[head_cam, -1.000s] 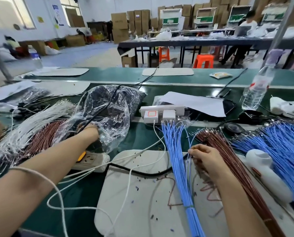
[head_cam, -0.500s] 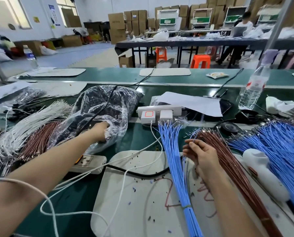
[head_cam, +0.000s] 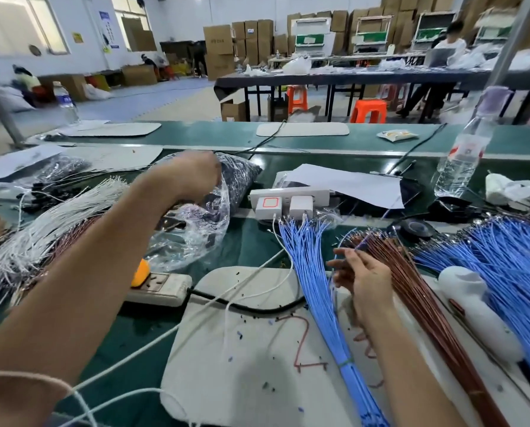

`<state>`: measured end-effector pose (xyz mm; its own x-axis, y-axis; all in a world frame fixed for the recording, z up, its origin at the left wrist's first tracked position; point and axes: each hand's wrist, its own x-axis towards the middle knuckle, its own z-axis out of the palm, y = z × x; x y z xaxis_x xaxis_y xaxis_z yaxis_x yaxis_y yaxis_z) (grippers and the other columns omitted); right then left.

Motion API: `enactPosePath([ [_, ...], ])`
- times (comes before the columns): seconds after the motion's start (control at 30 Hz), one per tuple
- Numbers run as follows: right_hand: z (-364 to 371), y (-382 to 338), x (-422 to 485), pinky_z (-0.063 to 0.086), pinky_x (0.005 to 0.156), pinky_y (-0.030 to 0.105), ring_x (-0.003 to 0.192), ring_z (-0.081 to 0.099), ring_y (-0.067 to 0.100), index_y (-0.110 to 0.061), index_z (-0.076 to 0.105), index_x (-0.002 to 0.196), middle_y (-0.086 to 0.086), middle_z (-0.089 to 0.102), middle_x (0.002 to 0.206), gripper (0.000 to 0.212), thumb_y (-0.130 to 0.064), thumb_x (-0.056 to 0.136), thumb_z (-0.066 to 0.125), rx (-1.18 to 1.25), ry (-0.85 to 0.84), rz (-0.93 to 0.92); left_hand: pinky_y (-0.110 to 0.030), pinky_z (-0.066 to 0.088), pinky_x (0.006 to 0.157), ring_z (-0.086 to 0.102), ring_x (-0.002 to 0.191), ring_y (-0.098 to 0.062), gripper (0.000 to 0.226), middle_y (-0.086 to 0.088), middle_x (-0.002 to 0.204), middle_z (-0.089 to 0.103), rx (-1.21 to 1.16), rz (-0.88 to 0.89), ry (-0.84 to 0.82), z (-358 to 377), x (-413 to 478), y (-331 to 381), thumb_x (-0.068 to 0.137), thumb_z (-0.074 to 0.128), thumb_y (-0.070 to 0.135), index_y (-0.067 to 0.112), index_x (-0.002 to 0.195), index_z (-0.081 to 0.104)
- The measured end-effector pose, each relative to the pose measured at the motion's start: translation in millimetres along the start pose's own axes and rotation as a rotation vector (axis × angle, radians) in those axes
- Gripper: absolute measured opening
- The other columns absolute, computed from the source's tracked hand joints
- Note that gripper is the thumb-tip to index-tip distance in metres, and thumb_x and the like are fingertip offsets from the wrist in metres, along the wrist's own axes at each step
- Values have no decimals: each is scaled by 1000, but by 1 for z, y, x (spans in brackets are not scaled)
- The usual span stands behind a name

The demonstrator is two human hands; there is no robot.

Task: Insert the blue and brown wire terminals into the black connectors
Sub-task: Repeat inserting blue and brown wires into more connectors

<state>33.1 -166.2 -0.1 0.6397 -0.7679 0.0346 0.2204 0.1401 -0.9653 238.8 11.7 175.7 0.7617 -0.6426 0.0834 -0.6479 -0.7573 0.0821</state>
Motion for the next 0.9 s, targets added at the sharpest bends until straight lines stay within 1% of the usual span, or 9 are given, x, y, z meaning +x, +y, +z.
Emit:
enactPosePath([
  [0.1,4,0,-4,43,38,24,40,53,21,-8,59,92,19,69,67,23,-20,102,43,32,-91,-35,-18,43,50,52,55,-5,31,5,69,64,-511,212,-114,17,-27,57,97,39,11,17,78,63],
  [0.2,6,4,-2,38,35,21,35,48,18,-11,61,87,12,62,52,25,-19,102,43,30,-35,-88,-25,46,69,59,74,-19,30,-6,81,66,-594,317,-317,93,-46,115,93,41,6,9,79,67],
  [0.27,4,7,1,34,35,17,33,43,11,-11,64,78,1,53,43,28,-12,99,47,-68,38,-158,-23,42,64,59,72,-22,22,-6,75,64,-627,327,-222,135,-57,134,88,48,4,5,86,70],
  [0.33,1,7,3,32,35,16,34,40,7,-10,65,73,-3,50,42,29,-4,96,50,-106,59,-192,-18,38,56,54,56,-11,17,1,63,60,-791,303,-77,153,-62,138,85,53,1,7,82,69],
  [0.4,-1,6,3,34,37,16,37,41,7,-10,66,74,-3,53,44,28,-3,96,50,-97,61,-202,-27,43,57,53,56,-13,9,-2,65,63,-902,262,-20,161,-66,139,85,56,7,14,83,62],
  [0.5,-1,5,2,38,38,18,37,45,9,-11,66,79,1,59,48,25,-8,97,51,-40,62,-192,-29,41,54,55,63,-21,22,-2,70,61,-683,277,-29,173,-80,140,86,60,35,19,94,48],
  [0.6,0,4,1,36,35,17,32,43,11,-10,65,85,7,61,49,20,-12,98,50,-8,13,-193,-31,47,64,59,78,-25,31,-6,81,63,-380,378,-11,176,-93,136,84,58,45,17,98,61],
  [0.7,0,4,0,33,34,17,32,42,12,-13,64,90,7,59,48,19,-17,99,48,-9,11,-201,-32,44,67,56,82,-24,35,-6,83,60,-370,442,-23,170,-95,133,82,64,47,12,83,66],
  [0.9,-2,-2,2,38,36,18,40,52,9,-20,60,85,-2,58,50,19,-20,100,48,193,168,-113,-34,40,60,52,70,-26,56,-7,67,53,-217,444,-153,164,-102,108,83,59,60,12,56,47],
])
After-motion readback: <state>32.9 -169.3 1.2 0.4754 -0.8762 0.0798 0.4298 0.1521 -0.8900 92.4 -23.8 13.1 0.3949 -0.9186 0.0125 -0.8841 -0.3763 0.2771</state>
